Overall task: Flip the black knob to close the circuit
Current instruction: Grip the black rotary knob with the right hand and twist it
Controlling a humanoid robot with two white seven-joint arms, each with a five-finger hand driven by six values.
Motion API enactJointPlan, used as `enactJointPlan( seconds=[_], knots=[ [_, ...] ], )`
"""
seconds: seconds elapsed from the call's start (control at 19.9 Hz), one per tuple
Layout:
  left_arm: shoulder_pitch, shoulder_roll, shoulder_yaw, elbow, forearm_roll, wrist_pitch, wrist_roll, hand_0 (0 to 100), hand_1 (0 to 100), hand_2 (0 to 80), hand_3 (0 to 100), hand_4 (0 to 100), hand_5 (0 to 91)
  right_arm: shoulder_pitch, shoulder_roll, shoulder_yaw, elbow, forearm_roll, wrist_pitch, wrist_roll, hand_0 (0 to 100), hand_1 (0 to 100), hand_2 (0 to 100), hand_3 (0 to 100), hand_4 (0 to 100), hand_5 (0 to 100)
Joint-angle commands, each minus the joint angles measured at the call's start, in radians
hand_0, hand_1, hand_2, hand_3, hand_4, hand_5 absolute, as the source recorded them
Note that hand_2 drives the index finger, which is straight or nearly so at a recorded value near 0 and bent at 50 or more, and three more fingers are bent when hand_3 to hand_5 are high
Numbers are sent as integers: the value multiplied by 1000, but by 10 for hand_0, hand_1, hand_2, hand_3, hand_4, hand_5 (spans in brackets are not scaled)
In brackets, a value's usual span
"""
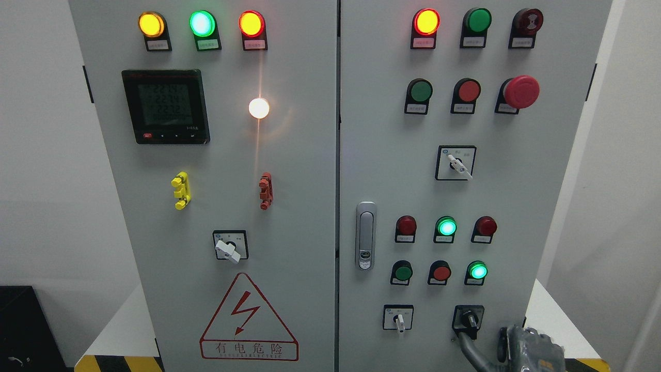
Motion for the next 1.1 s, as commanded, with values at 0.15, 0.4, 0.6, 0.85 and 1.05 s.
enactJointPlan(
  seconds=[0.15,0.4,0.6,0.85,1.05],
  knots=[
    [0,0,1,1,0,-1,-1,120,556,0,0,0,0,-4,10,-12,-6,-8,3,-2,0,30,907,1000,1000,1000],
    [0,0,1,1,0,-1,-1,120,556,0,0,0,0,-5,10,-13,-11,-8,3,-2,0,31,905,1000,1000,1000],
    [0,0,-1,-1,0,-1,-1,120,556,0,0,0,0,-5,10,-16,-12,-10,3,0,0,31,906,1000,1000,1000],
    [0,0,-1,-1,0,-1,-1,120,556,0,0,0,0,-5,10,-29,-20,-14,3,3,0,32,906,1000,1000,1000],
    [0,0,1,-1,0,-1,-1,120,556,0,0,0,0,-7,10,-29,-20,-17,3,5,0,32,907,1000,1000,1000]
  ],
)
